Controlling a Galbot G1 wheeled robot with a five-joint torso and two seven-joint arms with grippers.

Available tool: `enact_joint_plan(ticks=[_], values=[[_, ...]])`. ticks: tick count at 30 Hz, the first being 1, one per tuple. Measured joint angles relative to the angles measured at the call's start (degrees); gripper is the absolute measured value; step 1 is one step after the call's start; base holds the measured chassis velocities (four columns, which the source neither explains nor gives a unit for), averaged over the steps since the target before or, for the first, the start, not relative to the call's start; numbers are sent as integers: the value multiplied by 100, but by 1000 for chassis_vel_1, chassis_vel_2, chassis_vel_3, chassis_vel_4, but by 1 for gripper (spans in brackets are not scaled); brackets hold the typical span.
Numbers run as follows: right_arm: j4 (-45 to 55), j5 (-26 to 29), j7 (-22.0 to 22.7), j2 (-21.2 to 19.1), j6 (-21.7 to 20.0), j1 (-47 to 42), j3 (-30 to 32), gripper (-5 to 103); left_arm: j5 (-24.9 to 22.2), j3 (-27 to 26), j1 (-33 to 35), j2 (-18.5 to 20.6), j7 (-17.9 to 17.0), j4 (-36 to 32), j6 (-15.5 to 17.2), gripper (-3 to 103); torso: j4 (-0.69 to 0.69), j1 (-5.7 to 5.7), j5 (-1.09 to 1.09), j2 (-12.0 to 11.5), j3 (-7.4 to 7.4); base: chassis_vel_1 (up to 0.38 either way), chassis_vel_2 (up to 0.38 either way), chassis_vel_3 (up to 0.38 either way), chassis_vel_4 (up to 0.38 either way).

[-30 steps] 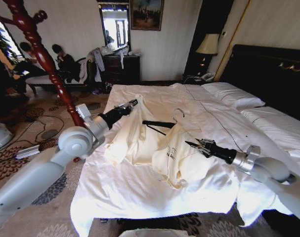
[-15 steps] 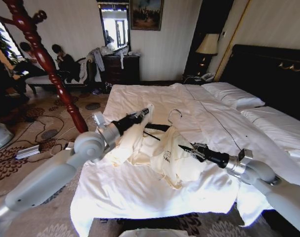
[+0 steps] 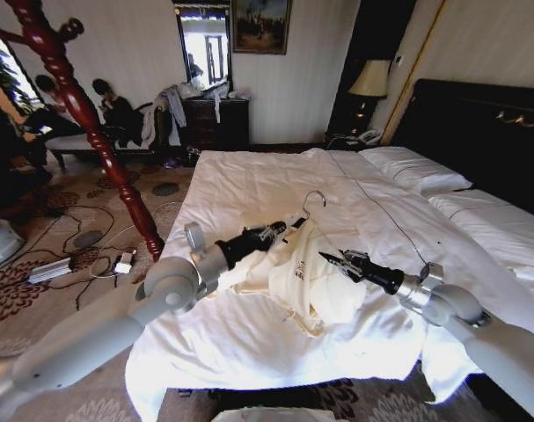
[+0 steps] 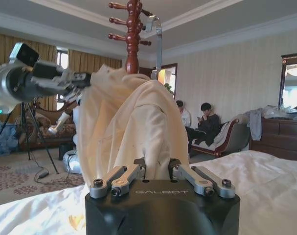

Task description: Pick up the clothes from the bed and hang them on the clothes hanger.

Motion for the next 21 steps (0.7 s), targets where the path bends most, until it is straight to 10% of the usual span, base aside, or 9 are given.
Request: enact_joint_plan(ticks=[21], values=[[132, 610, -798, -244, 153, -317, 623, 19, 440, -240, 24, 119, 178, -77, -2, 0, -1, 1, 0, 0, 0, 0, 0, 0, 0]])
